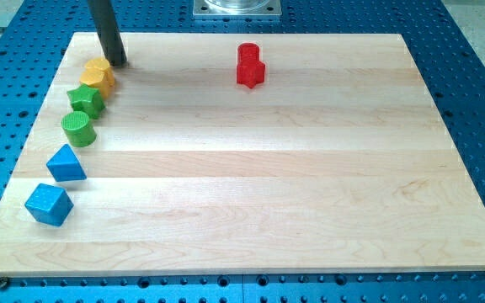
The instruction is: Move both the red blocks to the top left corner of the board
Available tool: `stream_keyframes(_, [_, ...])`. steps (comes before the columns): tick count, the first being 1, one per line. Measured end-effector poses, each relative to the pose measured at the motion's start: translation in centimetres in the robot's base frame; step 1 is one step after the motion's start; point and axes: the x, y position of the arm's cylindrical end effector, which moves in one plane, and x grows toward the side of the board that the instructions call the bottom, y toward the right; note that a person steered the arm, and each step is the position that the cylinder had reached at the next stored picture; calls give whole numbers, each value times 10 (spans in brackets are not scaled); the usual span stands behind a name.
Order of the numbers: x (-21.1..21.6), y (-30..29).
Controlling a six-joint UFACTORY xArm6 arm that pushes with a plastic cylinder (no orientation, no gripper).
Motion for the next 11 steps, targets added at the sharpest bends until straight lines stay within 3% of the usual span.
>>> stream_keyframes(1, [-20,67])
stream_keyframes(2, [-65,169])
stream_keyframes(3, [-40,294])
stream_keyframes(4, [-13,308])
stream_keyframes(6, [-10,119])
stream_keyframes(7, [-22,186])
stream_keyframes(8, [15,179])
stream_keyframes(9, [53,137])
stream_keyframes(11, [26,75])
